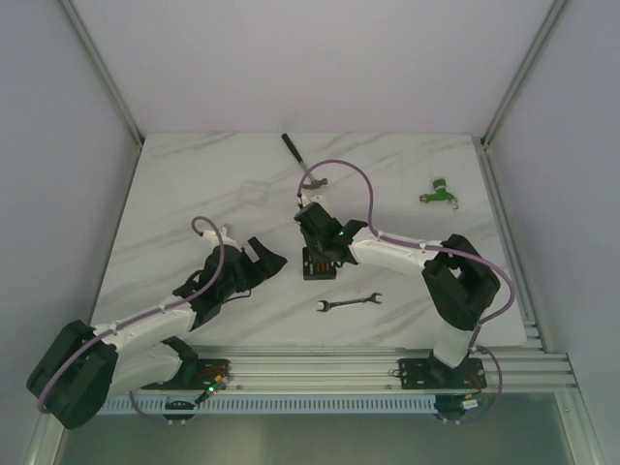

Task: Snap on the fuse box
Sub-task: Pick up the fuse box base from the center of the board.

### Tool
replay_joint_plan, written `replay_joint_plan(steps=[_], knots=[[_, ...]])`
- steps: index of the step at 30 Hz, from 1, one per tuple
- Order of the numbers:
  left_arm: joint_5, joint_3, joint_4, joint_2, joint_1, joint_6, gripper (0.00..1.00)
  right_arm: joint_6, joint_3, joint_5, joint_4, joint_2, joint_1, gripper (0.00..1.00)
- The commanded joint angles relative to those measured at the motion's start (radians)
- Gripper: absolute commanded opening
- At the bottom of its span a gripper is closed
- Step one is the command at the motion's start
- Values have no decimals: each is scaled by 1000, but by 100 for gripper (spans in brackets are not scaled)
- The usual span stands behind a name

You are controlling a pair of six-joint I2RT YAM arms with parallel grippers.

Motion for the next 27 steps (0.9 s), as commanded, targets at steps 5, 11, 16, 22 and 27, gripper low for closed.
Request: replay_joint_plan(steps=[5,11,16,22,27], knots=[[22,44,-4,41,6,46,95,-34,-108,-25,19,-119,-86,38],[108,121,-4,155,6,84,91,-67,-145,-132,95,-130,-135,37],[137,155,3,216,1,89,90,-64,-143,-133,119,-98,-146,37],[150,165,9,244,-2,89,88,-55,-133,-135,123,-50,-152,34],[149,165,11,248,-2,89,87,-50,-147,-117,123,-37,-153,29]])
